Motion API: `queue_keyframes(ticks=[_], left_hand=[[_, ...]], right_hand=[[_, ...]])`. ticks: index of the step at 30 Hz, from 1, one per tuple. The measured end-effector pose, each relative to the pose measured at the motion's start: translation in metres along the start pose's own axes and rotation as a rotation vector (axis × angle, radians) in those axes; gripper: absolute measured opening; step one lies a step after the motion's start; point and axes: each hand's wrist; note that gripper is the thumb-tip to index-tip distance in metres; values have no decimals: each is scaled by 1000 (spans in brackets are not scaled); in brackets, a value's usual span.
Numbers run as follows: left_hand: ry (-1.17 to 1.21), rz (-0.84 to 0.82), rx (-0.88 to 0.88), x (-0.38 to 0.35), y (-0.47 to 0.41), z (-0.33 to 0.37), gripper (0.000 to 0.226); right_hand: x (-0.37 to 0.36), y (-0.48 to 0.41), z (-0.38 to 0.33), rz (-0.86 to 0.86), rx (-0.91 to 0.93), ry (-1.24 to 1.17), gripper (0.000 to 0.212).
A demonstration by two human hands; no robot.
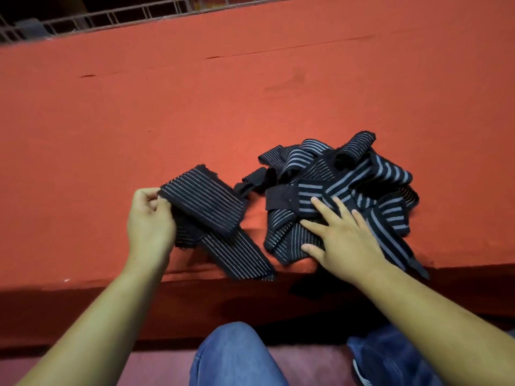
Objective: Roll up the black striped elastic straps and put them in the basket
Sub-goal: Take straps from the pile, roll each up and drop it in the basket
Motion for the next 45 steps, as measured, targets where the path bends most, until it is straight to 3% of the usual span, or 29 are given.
queue_keyframes(ticks=[8, 13, 17, 20, 22, 24, 26, 27, 28, 30, 31, 34, 41, 45], left_hand=[[256, 48, -24, -13, 15, 41, 23], [462, -161, -51, -20, 51, 79, 26], [522, -315, 86, -26, 86, 85, 19], [609, -364, 283, -32, 104, 79, 12], [671, -369, 357, -34, 109, 75, 16], [725, -372, 389, -33, 113, 73, 24], [714, -361, 393, -31, 115, 70, 25], [687, -356, 399, -30, 116, 68, 23], [657, -355, 406, -29, 117, 65, 21], [601, -367, 413, -27, 120, 59, 17], [570, -380, 407, -27, 121, 56, 15], [466, -436, 368, -25, 124, 49, 15], [407, -551, 316, -21, 126, 44, 10], [431, -621, 301, -28, 133, 48, 15]], right_hand=[[3, -3, 0, -42, -11, -27, 64], [5, -4, 0, -61, -9, -76, 64], [20, 9, -19, -39, 9, -214, 64], [30, 39, -50, 12, 163, -381, 74], [26, 55, -68, 48, 193, -541, 59], [14, 63, -80, 72, 87, -769, 36], [5, 66, -85, 71, -17, -993, 34], [-3, 67, -83, 75, -18, -1040, 22], [-2, 70, -84, 66, 4, -1085, 23], [-3, 75, -82, 15, 28, -1112, 52], [-8, 77, -79, 16, 15, -1106, 48], [-17, 81, -75, 28, -62, -1155, 6], [-20, 97, -78, -92, -187, -1195, 43], [-13, 99, -54, -119, -185, -1367, 29]])
Point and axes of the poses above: each hand's wrist, its own y-axis away from the middle knuckle, its own x-axis out of the back of the hand, z = x × y, and after that the axes turned 2 degrees about x, right-handed
